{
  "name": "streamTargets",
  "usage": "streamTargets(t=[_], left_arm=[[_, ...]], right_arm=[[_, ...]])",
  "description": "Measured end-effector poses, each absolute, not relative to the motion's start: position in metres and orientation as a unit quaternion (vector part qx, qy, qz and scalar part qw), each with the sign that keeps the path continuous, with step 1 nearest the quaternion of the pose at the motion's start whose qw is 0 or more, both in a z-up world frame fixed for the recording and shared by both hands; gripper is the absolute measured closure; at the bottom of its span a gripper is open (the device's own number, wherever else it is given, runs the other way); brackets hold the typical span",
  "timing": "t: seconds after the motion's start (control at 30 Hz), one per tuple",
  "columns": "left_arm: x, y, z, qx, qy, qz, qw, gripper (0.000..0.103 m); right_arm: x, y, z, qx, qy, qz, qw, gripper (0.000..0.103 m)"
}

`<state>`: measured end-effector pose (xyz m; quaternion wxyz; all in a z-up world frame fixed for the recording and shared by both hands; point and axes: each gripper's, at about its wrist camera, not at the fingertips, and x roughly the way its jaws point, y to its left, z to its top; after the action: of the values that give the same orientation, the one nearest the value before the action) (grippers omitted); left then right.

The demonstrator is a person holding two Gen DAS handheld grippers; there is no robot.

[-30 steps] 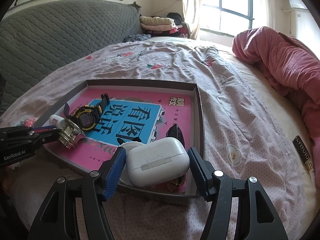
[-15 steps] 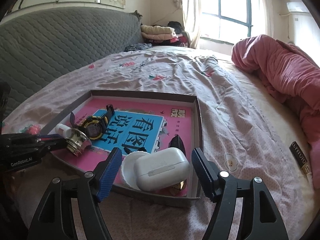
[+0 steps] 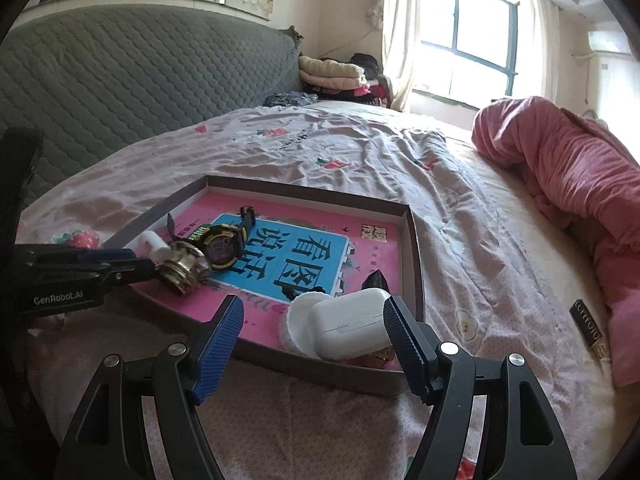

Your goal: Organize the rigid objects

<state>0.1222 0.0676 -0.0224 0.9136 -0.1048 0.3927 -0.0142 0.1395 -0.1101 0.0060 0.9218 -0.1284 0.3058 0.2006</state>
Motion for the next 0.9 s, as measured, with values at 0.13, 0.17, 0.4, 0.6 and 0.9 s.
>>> streamTargets(t=[0.13,0.17,0.4,0.6,0.9], left_arm=[[0.119,0.066,-0.02,-0.099,0.39,-0.012,0.915,0.06],[0.118,0.066,-0.02,-0.1,0.39,-0.011,0.915,0.06],[0.105,0.076,-0.013,-0.117,0.384,0.012,0.916,0.055],[0.089,0.077,-0.003,-0.119,0.379,0.029,0.917,0.054],[0.058,0.048,0.018,-0.089,0.365,0.028,0.926,0.054]], right_arm=[[0.133,-0.109,0.009,-0.132,0.303,0.199,0.922,0.029],[0.131,-0.109,0.009,-0.132,0.303,0.199,0.923,0.029],[0.114,-0.111,0.017,-0.124,0.296,0.193,0.927,0.029],[0.098,-0.113,0.026,-0.11,0.289,0.189,0.932,0.029],[0.073,-0.117,0.035,-0.086,0.297,0.18,0.934,0.029]])
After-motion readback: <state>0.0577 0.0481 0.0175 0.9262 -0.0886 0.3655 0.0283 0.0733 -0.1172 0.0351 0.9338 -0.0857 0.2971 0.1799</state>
